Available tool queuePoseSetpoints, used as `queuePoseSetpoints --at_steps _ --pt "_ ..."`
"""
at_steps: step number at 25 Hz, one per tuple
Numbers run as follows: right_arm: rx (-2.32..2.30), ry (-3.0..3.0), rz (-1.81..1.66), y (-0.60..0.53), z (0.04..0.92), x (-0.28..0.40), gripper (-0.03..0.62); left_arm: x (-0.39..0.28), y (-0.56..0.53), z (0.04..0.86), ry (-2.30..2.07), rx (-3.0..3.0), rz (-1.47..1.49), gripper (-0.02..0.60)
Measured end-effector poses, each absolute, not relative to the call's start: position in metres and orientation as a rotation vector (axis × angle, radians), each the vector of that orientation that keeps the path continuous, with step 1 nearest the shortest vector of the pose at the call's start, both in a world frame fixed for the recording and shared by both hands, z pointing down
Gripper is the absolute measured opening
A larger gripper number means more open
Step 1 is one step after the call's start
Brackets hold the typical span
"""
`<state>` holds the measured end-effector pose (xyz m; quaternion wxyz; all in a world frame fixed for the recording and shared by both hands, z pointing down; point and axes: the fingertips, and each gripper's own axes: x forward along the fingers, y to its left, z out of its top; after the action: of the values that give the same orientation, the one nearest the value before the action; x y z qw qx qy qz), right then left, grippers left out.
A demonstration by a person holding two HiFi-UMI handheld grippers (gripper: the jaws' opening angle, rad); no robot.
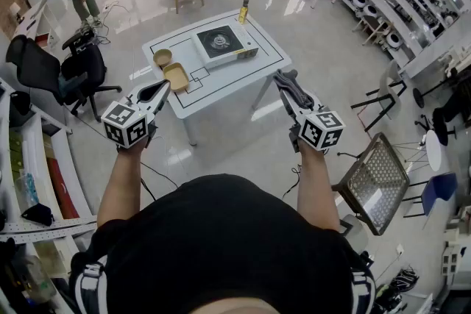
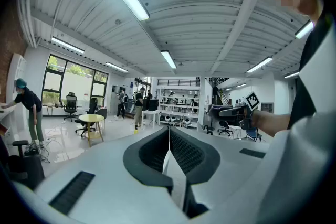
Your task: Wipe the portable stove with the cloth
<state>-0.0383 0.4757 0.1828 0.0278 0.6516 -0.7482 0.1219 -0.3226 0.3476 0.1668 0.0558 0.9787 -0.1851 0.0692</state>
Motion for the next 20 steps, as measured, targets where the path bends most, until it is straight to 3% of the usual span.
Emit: queuePoseSetpoints --at_steps 20 --pt "2.067 -2.254 0.429 0.450 0.194 -0.072 0.118 -0.353 0.314 0.185 -0.488 2.941 0.230 0.025"
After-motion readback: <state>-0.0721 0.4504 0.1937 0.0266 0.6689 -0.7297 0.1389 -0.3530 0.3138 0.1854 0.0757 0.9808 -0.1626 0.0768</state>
